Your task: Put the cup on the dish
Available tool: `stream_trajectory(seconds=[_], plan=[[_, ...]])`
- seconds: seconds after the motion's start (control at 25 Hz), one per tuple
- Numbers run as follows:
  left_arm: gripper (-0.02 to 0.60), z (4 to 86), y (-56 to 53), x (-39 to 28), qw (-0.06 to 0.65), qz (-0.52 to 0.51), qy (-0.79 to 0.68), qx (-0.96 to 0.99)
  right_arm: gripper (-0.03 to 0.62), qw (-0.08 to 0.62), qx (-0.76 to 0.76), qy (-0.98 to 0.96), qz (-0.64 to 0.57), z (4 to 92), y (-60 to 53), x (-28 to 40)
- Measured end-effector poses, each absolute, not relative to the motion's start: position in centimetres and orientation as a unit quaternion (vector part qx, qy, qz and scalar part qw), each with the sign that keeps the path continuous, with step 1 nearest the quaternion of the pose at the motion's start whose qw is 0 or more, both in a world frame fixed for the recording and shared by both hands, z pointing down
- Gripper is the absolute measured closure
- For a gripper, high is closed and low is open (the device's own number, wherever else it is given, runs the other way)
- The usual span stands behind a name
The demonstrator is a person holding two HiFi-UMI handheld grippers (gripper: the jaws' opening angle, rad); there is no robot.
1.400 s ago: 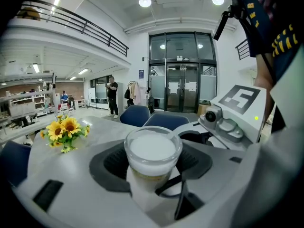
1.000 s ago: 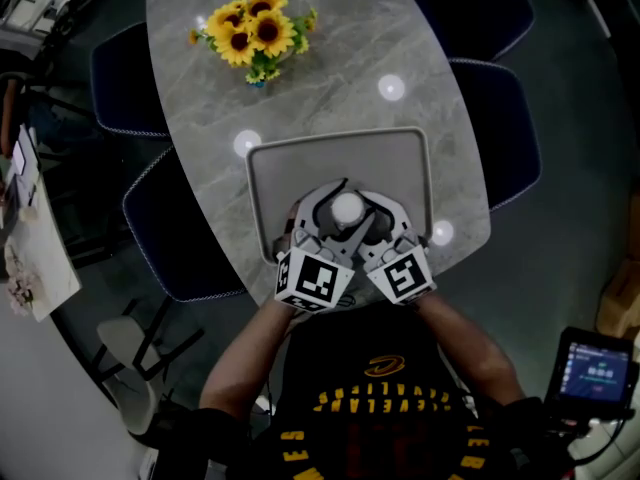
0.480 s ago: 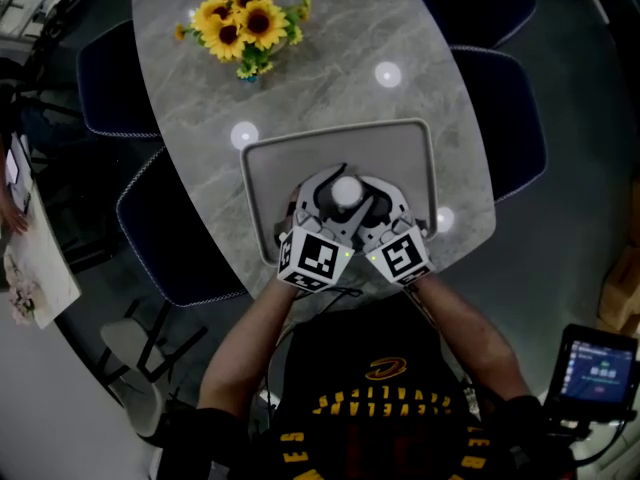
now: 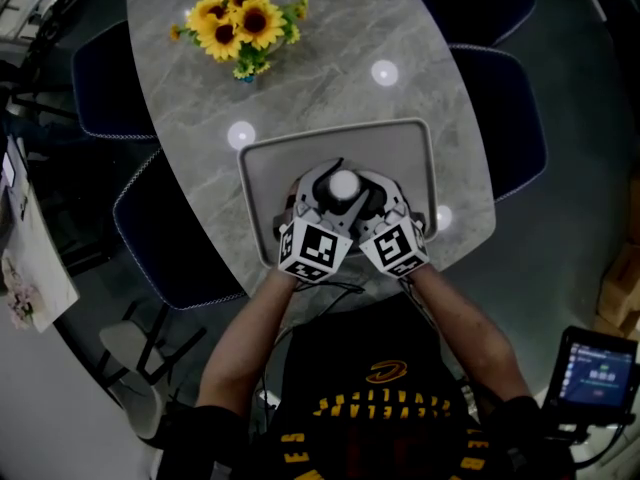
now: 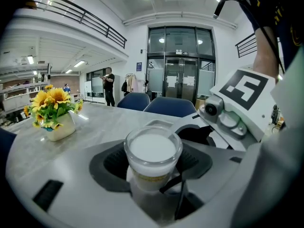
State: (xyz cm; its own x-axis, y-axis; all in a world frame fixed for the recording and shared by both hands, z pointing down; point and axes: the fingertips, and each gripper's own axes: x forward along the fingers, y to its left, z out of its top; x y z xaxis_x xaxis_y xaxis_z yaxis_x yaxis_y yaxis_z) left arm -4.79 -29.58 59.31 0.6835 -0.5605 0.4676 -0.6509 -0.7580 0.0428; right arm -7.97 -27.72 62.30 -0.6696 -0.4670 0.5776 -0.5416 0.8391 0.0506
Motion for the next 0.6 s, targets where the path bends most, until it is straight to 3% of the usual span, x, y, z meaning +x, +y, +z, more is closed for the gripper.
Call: stream_trajectory(seconds=[0.6], plan=[[0.321,60.28,-29.64,-4.97,0.107,0.214,-0.332,0.912,0.368,0.338,0.272,-0.9,0.047,62.98,-27.97,-8.04]])
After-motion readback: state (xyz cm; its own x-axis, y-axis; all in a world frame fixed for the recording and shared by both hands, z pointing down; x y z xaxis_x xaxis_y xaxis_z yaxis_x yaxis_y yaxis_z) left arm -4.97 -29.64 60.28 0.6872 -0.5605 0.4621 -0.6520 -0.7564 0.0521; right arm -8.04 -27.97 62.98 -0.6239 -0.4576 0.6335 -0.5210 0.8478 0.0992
